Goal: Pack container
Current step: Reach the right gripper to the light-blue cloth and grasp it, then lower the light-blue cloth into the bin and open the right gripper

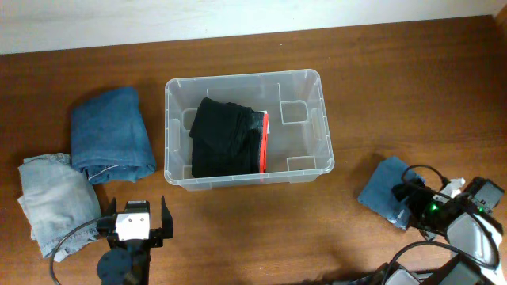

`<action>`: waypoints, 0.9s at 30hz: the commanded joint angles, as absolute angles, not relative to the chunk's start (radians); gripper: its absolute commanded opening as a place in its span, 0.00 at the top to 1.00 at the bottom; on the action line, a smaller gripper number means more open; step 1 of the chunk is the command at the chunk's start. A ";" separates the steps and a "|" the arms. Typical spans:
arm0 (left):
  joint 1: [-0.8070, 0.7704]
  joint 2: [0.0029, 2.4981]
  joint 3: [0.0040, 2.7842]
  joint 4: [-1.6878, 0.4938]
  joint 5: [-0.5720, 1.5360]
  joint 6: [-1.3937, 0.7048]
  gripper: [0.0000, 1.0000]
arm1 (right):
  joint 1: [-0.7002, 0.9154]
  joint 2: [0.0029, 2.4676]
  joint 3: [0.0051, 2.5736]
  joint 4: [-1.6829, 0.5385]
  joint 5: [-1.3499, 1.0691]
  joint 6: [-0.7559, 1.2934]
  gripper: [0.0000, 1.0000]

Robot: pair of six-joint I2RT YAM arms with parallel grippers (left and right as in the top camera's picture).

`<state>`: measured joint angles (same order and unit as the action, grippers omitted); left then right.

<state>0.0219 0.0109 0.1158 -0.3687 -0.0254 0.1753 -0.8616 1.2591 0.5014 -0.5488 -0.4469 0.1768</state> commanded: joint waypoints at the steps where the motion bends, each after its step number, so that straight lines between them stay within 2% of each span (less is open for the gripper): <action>1: 0.023 0.006 0.112 -0.367 -0.018 0.174 0.01 | -0.865 1.282 0.413 -0.500 -0.512 0.172 0.28; 3: 0.023 0.006 0.112 -0.367 -0.018 0.174 0.01 | -0.865 1.282 0.413 -0.502 -0.517 0.173 0.42; 6: 0.023 0.006 0.112 -0.367 -0.018 0.174 0.01 | -0.865 1.282 0.413 -0.510 -0.521 0.172 0.46; 12: 0.023 0.006 0.112 -0.367 -0.018 0.174 0.01 | -0.865 1.280 0.439 -0.536 -0.620 0.172 0.80; 15: 0.023 0.006 0.112 -0.367 -0.018 0.174 0.01 | -0.864 1.256 0.533 -0.654 -0.744 0.172 0.91; 18: 0.023 0.006 0.112 -0.367 -0.018 0.174 0.01 | -0.858 1.217 0.641 -0.791 -0.859 0.151 0.96; 22: 0.023 0.006 0.112 -0.367 -0.018 0.174 0.01 | -0.786 1.148 0.838 -0.971 -0.943 0.098 0.96; 26: 0.023 0.006 0.112 -0.367 -0.018 0.174 0.01 | -0.606 1.104 1.029 -1.010 -0.989 0.093 0.96; 27: 0.023 0.006 0.112 -0.367 -0.018 0.174 0.00 | -0.513 1.103 1.092 -0.986 -1.018 0.093 0.96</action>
